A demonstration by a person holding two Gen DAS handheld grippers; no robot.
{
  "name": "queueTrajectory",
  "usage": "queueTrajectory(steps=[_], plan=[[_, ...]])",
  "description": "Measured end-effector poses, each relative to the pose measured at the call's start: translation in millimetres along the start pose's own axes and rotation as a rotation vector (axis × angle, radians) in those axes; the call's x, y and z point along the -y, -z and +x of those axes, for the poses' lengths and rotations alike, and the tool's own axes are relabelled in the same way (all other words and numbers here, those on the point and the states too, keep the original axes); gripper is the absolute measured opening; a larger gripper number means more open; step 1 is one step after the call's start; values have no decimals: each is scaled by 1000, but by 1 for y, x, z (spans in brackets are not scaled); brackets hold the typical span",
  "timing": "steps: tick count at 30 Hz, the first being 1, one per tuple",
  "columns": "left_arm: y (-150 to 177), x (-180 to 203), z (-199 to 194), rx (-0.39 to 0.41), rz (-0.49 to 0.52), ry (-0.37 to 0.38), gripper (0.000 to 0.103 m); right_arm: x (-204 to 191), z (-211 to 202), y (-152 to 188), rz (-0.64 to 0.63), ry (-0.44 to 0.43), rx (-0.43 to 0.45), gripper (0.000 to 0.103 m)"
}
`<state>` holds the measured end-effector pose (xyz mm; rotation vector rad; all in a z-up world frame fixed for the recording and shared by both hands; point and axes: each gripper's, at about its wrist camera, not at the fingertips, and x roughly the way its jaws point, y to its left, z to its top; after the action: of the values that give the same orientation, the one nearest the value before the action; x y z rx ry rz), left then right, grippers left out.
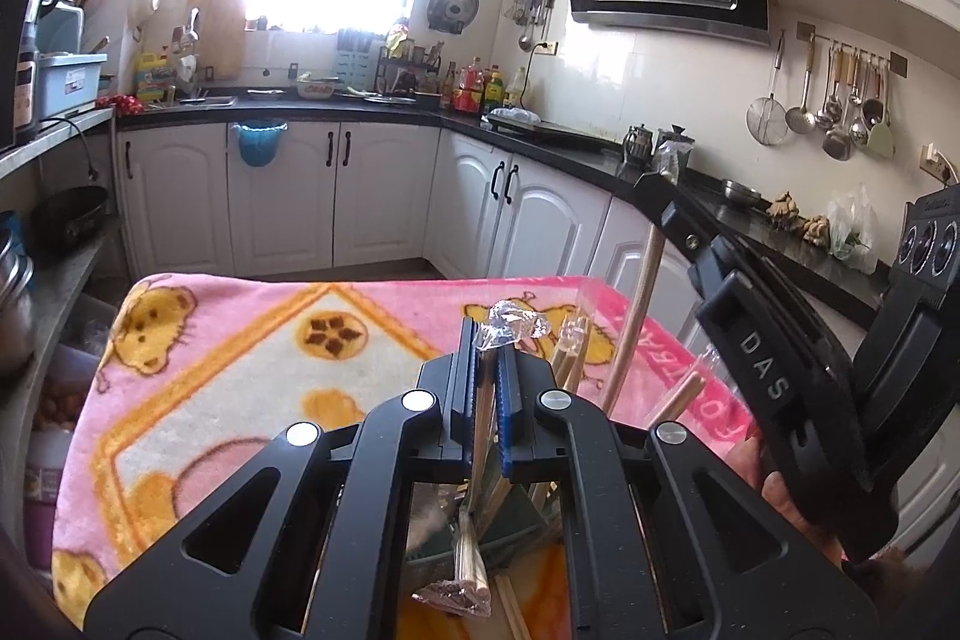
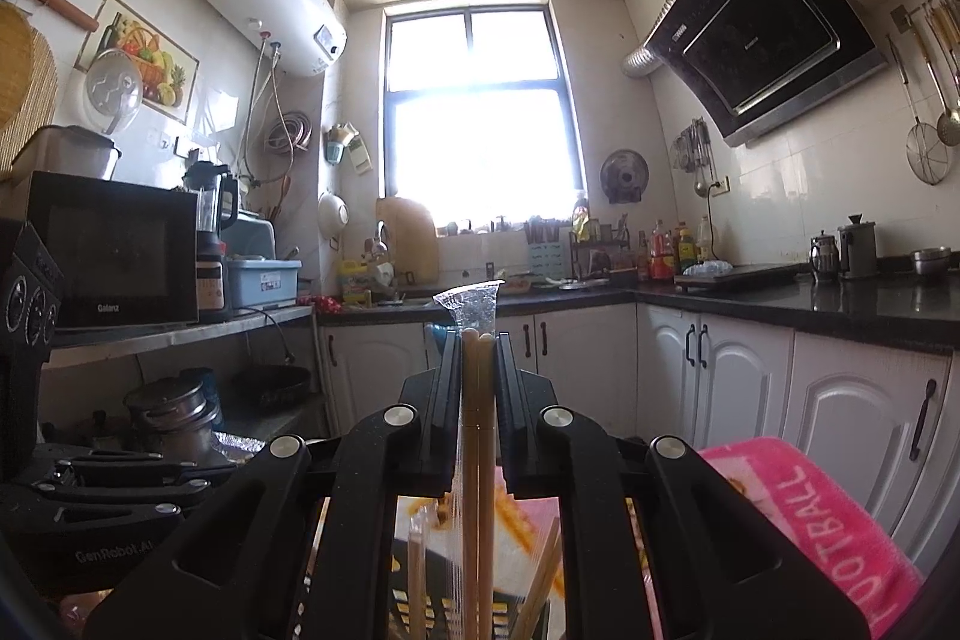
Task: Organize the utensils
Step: 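Lower the chopsticks into the green caddy and open both grippers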
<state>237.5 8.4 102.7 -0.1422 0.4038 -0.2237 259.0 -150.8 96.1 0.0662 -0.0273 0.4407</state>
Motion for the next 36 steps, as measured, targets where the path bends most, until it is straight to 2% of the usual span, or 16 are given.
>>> queueTrajectory(steps=[14,31,34,36], plan=[[15,-1,11,-52,5,-1,3,5,-10,24,40,-8,-129,11],[27,-6,3,-91,-28,27,4,9,-45,22,79,-8,-246,11],[30,-7,0,-93,-30,28,4,8,-47,21,89,-9,-267,19],[30,-7,-2,-94,-34,32,10,8,-49,21,94,-12,-273,22]])
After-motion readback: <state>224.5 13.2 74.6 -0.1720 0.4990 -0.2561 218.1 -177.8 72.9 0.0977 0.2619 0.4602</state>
